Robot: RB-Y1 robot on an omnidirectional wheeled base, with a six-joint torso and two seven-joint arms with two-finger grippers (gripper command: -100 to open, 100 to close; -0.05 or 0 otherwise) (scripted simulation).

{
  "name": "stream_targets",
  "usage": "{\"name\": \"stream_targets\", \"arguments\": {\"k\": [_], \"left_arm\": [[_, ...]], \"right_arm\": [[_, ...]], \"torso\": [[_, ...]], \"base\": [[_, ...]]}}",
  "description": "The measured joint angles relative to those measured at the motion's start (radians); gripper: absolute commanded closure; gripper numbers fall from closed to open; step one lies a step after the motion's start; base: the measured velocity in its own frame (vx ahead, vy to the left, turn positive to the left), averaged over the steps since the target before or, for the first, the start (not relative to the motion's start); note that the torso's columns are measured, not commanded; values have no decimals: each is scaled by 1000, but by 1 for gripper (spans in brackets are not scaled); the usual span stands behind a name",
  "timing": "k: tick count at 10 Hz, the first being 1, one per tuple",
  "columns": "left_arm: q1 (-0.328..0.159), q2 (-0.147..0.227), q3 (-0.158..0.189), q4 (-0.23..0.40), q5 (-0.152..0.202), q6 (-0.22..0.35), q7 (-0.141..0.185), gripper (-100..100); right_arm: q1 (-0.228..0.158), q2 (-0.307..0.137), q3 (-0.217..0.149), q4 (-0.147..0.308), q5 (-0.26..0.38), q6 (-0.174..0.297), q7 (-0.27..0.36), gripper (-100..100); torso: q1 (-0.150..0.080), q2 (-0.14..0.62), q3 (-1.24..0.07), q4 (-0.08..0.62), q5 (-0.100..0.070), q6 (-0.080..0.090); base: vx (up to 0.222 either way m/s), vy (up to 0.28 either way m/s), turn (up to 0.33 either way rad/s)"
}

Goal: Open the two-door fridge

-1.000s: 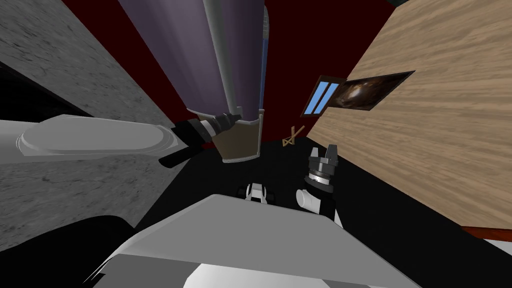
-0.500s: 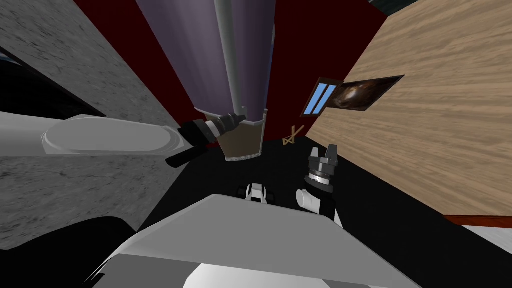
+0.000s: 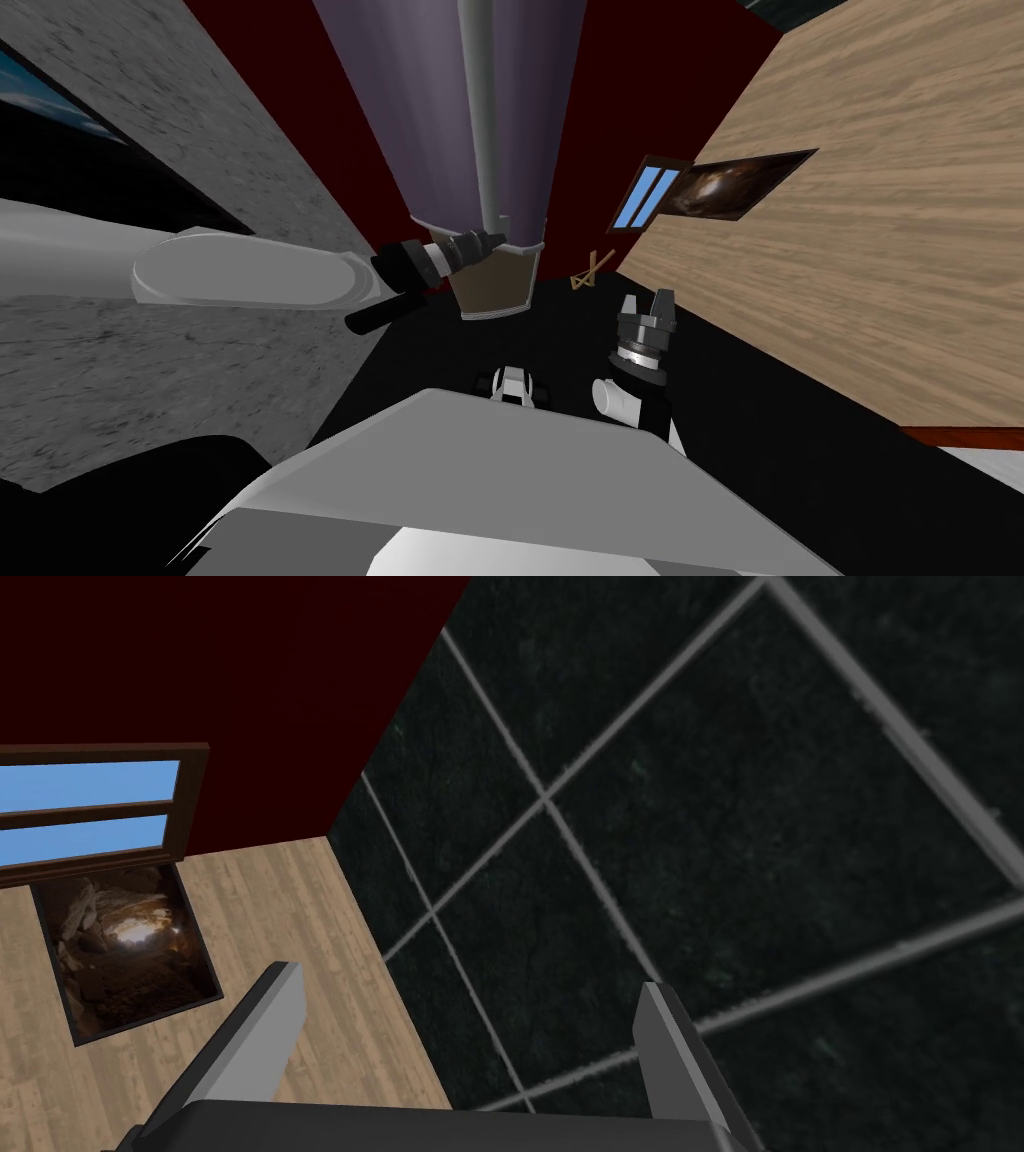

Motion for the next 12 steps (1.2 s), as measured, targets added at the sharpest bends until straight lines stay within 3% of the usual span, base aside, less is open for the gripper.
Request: {"name": "stream_targets", "arguments": {"k": [4,7,8,10,12], "left_arm": [[30,79,45,7,-39,7,40,100],[46,117,78,10,-65,-5,72,100],[52,140,93,12,-69,-3,79,-100],[3,122,101,33,-21,-53,79,-100],[-36,107,106,60,14,-101,82,-100]], "right_arm": [[0,0,0,0,0,0,0,0],[0,0,0,0,0,0,0,0],[0,0,0,0,0,0,0,0],[0,0,0,0,0,0,0,0],[0,1,1,0,0,0,0,0]], "torso": [[2,-3,-2,-1,1,0],[1,-4,-3,0,1,-1],[1,-3,-3,0,1,0],[-20,-3,0,-3,-6,5],[-17,1,3,-3,-6,5]], "base": [[-85,203,17],[-91,197,30],[-65,76,-29],[1,-55,-15],[-14,-48,-19]]}}
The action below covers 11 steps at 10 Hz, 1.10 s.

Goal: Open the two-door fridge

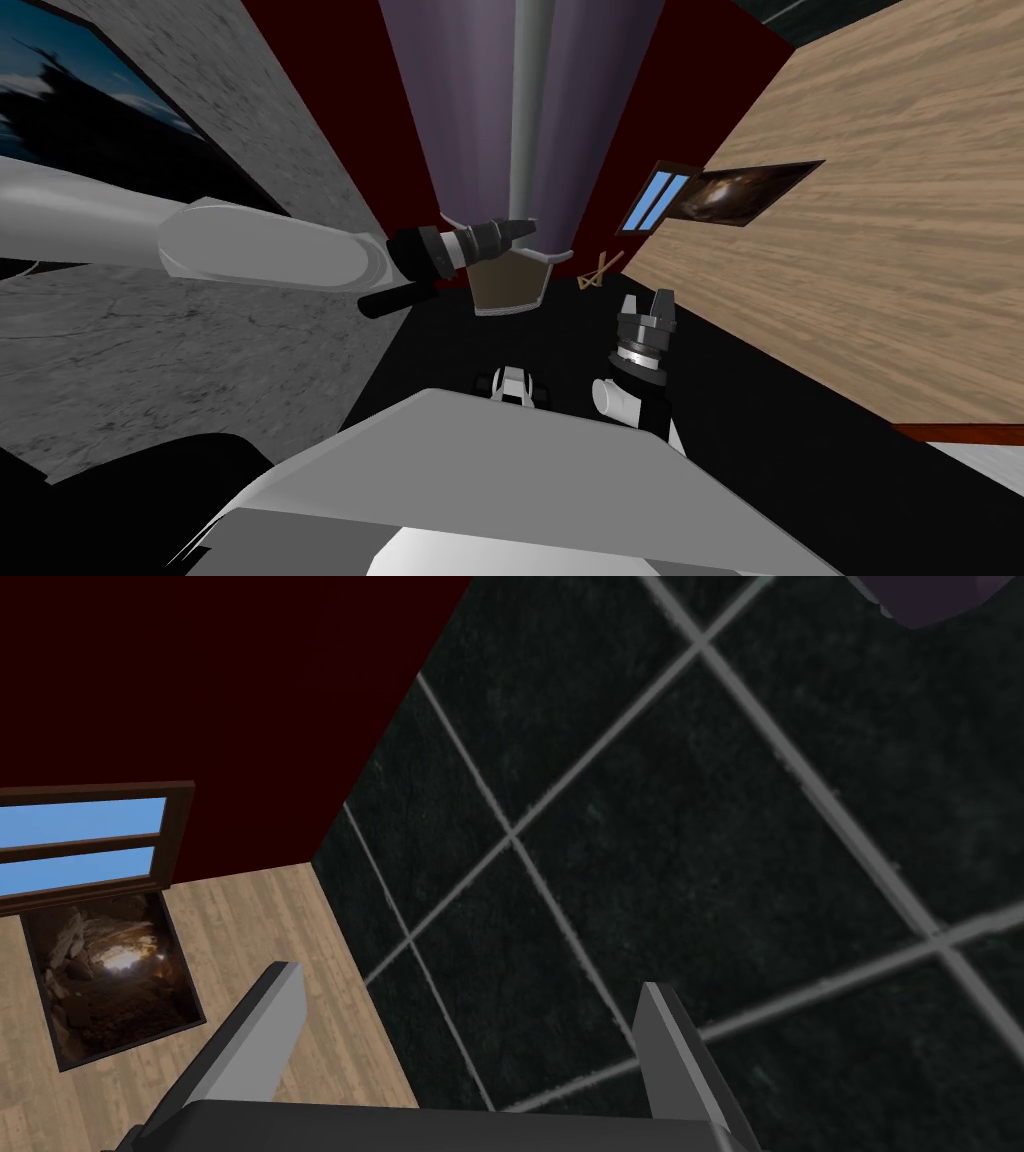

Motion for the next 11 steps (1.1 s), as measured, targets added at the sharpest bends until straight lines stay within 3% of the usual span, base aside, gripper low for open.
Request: {"name": "stream_targets", "arguments": {"k": [5,6,11], "left_arm": [[-105,-39,14,56,105,-120,1,-100],[-107,-41,14,58,107,-124,2,0],[-105,-41,12,60,107,-124,2,0]], "right_arm": [[0,0,0,0,0,0,0,0],[0,0,0,0,0,0,0,0],[0,0,0,0,0,0,0,0]], "torso": [[3,3,2,3,1,0],[3,3,2,2,1,0],[4,2,1,1,2,0]], "base": [[-19,-19,-13],[0,0,0],[0,0,0]]}}
